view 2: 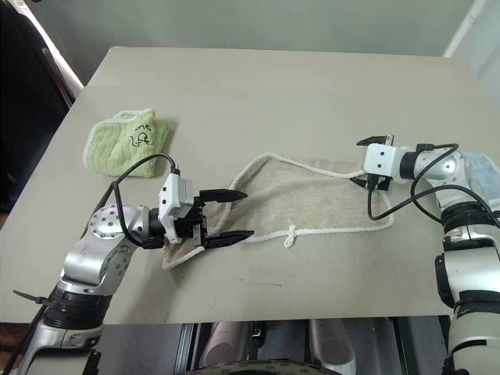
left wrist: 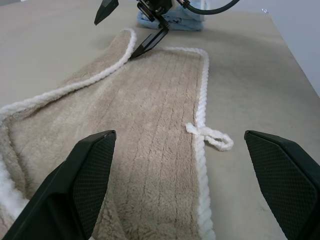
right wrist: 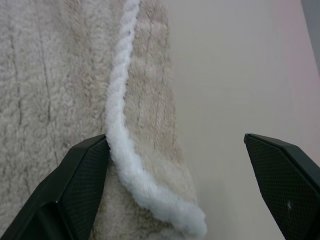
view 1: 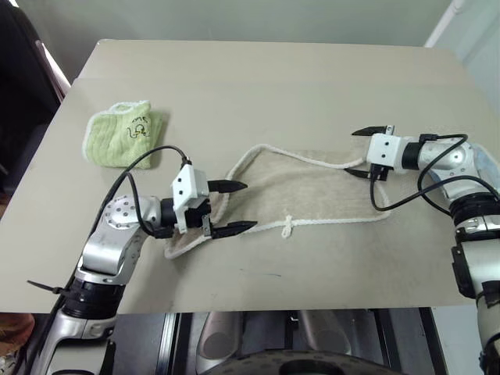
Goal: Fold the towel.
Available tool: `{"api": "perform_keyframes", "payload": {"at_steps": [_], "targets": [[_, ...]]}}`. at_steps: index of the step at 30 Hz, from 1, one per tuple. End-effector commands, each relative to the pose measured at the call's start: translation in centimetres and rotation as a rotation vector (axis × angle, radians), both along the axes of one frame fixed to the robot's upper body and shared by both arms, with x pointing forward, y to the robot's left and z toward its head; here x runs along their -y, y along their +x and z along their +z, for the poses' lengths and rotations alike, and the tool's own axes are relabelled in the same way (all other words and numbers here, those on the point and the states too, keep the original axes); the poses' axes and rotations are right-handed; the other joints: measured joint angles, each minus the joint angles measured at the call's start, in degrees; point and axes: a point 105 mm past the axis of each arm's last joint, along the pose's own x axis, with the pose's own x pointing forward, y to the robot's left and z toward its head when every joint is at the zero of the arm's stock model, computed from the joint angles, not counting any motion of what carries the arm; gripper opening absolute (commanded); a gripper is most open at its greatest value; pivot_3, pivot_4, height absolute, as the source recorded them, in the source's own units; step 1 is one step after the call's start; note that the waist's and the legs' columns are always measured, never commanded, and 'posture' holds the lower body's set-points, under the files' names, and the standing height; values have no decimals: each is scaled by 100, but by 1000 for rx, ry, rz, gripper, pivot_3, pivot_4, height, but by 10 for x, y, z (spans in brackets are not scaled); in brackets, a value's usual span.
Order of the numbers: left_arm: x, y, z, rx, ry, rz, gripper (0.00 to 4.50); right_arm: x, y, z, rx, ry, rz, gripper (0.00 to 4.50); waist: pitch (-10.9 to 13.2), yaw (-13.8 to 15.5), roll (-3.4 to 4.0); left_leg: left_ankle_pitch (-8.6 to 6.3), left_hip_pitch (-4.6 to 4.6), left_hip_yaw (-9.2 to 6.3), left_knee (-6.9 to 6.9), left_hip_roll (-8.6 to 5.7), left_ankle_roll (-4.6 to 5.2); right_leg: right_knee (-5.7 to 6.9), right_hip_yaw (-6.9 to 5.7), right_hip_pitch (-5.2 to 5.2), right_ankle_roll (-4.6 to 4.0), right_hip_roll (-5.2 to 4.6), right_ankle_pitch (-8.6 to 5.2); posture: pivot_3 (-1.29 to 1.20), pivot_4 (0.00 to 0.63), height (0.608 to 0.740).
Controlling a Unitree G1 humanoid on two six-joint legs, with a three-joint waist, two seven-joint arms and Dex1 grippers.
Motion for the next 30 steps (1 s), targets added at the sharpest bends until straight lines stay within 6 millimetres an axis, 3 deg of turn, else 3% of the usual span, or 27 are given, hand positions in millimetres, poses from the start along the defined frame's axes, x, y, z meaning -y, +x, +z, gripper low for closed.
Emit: {"api": "perform_keyframes", "payload": {"at_steps": [1, 11, 17, 21, 30], "targets": [[3, -3, 9, 45, -15, -15, 4500, -3, 3, 13, 46, -17, 27, 3635, 0, 0, 0, 0, 0, 1, 0, 0, 0, 0, 0, 0, 0, 0, 0, 0, 150, 697], [0, -4, 8, 46, -10, -8, 4500, 5, 7, 16, 71, -42, -6, 146, 0, 0, 0, 0, 0, 1, 0, 0, 0, 0, 0, 0, -1, 0, 0, 0, 150, 697], [0, -2, 10, 53, -9, -4, 4500, 8, 6, 19, 68, -51, -1, 65, 0, 0, 0, 0, -1, 1, 0, 1, 0, 0, 0, -1, -1, -1, 1, 0, 150, 697], [-7, 4, 16, 57, -33, 26, 4500, 4, 5, 33, 91, -15, 24, 65, 0, 0, 0, 0, -1, 0, 0, 1, 0, 0, 0, -1, -1, -1, 1, 0, 150, 697], [-51, 16, 21, 96, 64, 129, 4500, 1, 2, 71, 167, 80, 14, 65, 1, -9, 1, -1, -5, 1, -2, 3, -1, -2, 0, -4, -4, 0, 0, 0, 150, 697]]}}
